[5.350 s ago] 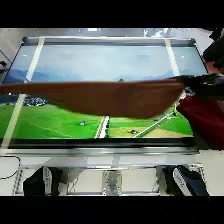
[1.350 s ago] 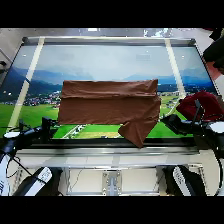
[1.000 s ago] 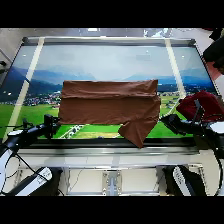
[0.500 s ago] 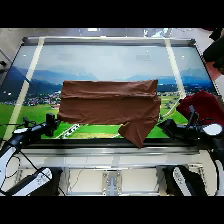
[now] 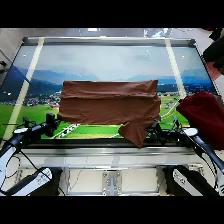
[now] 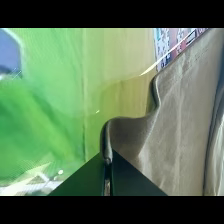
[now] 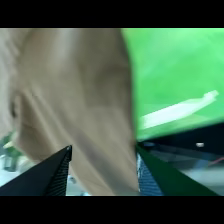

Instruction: Fold the shirts.

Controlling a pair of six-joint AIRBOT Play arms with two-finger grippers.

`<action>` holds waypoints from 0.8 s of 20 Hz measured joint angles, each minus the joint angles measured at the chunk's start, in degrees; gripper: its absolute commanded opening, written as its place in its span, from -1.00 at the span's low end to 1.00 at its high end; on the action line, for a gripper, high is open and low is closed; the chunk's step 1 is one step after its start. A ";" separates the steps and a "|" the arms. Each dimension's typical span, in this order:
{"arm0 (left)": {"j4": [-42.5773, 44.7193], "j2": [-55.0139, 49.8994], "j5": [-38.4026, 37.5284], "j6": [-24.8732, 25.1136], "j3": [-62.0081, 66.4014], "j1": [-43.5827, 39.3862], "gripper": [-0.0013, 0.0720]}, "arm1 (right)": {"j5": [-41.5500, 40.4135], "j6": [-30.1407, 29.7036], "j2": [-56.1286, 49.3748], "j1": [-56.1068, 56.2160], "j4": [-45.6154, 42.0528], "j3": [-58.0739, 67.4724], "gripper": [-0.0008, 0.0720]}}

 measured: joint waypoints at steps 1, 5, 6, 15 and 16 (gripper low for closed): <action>0.02 0.02 -0.07 0.00 -0.02 0.02 -0.94 | -0.92 -0.55 -1.86 1.38 1.46 0.44 0.15; 0.04 0.22 -0.31 0.00 -0.02 0.04 -0.94 | -3.52 -2.08 -5.88 4.50 2.16 2.05 -0.93; 0.22 0.72 -0.57 0.00 -0.07 0.20 -0.94 | -3.19 -2.64 -5.84 4.81 2.08 2.58 -0.93; 18.49 27.17 -18.56 -0.09 0.92 12.09 -0.94 | 18.23 0.15 14.03 5.57 -6.62 13.44 -0.93; 21.22 31.01 -22.32 -0.59 1.75 13.03 -0.94 | 20.39 1.31 16.74 5.60 -7.98 15.04 -0.94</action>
